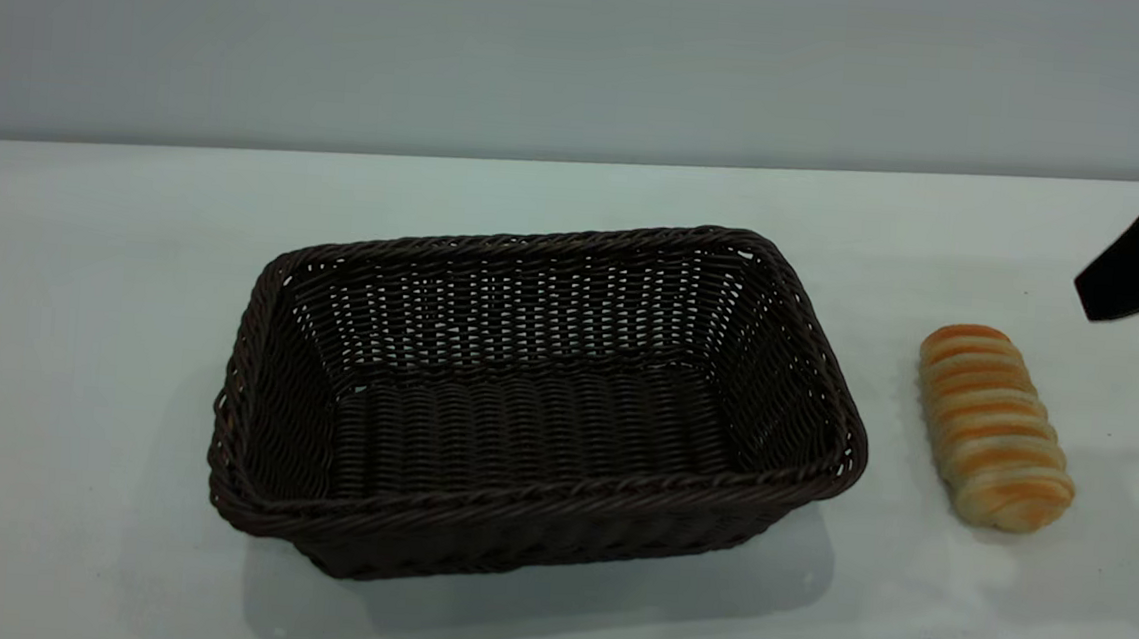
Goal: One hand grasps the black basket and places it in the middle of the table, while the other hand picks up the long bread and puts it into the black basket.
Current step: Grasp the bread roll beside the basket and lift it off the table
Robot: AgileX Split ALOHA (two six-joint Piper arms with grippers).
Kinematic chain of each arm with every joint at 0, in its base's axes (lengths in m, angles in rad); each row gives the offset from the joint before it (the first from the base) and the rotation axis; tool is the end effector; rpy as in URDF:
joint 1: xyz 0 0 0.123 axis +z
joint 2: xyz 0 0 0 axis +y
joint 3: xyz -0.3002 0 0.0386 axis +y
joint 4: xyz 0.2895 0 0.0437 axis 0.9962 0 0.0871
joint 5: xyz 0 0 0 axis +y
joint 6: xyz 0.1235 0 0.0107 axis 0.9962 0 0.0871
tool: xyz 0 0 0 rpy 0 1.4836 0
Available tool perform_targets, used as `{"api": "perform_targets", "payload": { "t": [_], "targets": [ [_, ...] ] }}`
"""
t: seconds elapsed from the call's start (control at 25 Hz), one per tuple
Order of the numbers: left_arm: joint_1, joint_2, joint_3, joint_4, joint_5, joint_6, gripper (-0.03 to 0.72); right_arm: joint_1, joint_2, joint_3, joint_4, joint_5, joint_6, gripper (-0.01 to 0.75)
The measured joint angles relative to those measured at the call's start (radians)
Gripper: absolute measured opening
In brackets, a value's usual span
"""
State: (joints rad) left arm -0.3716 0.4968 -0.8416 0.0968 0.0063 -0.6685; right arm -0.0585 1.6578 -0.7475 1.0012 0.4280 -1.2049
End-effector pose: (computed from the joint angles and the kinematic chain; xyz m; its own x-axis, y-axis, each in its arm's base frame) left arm 0.1166 -0.0454 0.4901 0.1274 -0.6304 -0.7658 0.5131 0.7026 -0.4930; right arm 0.3349 0.0239 0.1153 -0.8183 -0.1819 -0.5452 -0.3248 0.9290 0.1775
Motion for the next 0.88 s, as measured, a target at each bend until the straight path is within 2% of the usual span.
{"api": "perform_targets", "payload": {
  "t": [0.16,0.28,0.6,0.88],
  "targets": [
    [0.000,-0.066,0.000,0.000,0.006,0.014,0.594,0.000,0.059,-0.009,0.034,-0.115,-0.062,0.525],
    [0.000,-0.119,0.000,0.000,0.006,0.030,0.594,0.000,0.107,-0.015,0.075,-0.159,-0.089,0.579],
    [0.000,-0.223,0.000,0.000,0.048,0.090,0.594,0.005,0.250,-0.038,0.121,-0.181,-0.093,0.580],
    [0.000,-0.278,0.000,0.000,0.067,0.124,0.594,0.116,0.348,-0.048,0.128,-0.260,-0.094,0.580]
  ]
}}
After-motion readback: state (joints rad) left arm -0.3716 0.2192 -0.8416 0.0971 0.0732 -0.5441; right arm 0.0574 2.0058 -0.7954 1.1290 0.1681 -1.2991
